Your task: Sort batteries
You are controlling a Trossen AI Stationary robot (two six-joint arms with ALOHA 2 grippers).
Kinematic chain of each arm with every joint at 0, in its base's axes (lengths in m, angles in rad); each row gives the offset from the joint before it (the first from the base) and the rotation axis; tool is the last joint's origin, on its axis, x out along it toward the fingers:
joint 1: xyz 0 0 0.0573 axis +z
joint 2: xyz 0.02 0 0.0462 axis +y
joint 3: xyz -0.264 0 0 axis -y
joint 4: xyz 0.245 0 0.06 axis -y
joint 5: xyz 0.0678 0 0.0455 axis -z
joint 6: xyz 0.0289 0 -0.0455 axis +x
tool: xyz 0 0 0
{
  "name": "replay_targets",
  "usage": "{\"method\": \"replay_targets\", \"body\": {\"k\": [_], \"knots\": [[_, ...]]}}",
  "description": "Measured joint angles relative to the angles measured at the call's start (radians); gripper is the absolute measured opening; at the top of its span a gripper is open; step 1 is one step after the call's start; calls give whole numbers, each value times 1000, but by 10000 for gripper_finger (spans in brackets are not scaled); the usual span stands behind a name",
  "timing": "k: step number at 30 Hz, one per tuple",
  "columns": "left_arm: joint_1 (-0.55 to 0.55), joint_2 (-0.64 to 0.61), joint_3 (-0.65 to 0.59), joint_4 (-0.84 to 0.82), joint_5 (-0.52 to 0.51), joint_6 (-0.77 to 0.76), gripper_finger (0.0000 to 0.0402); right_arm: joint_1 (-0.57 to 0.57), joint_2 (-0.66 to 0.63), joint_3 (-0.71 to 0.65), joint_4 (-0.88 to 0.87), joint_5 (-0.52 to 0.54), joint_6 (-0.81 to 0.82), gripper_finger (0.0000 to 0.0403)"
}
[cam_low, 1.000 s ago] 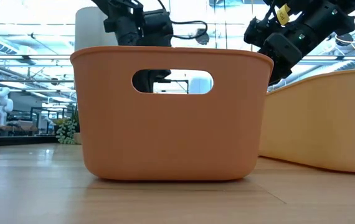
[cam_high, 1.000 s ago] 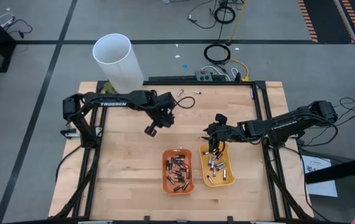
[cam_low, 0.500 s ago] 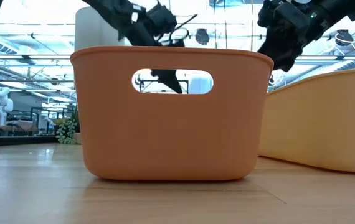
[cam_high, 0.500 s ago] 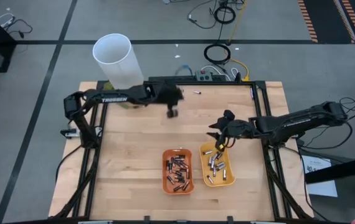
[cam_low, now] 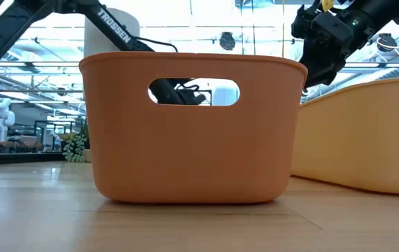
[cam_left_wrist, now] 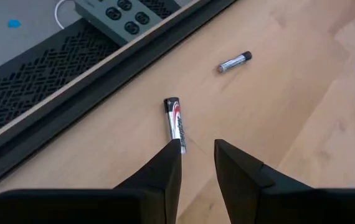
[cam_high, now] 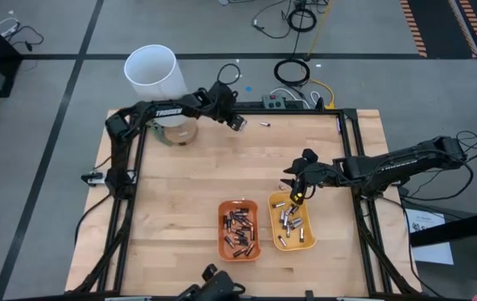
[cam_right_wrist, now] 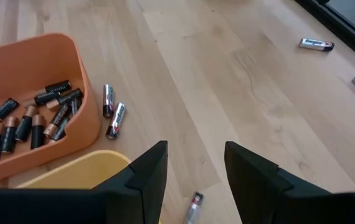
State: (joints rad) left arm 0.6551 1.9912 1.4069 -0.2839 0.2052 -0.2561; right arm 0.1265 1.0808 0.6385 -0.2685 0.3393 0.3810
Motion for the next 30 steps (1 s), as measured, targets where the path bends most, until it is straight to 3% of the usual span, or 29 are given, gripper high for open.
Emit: {"method": "replay_targets", "body": {"k": [6,11,19,30], "knots": [[-34,58,45,21,-7,3,105,0,0,0,-4,0,-5,150],[-56,115,129,-23,-83,9,105,0,0,0,1,0,-6,150],[-77,221,288,-230,-179,75,105,0,0,0,5,0,-3,150],[-55,306,435,-352,-130,79,105,0,1,0,9,0,-3,150]]}}
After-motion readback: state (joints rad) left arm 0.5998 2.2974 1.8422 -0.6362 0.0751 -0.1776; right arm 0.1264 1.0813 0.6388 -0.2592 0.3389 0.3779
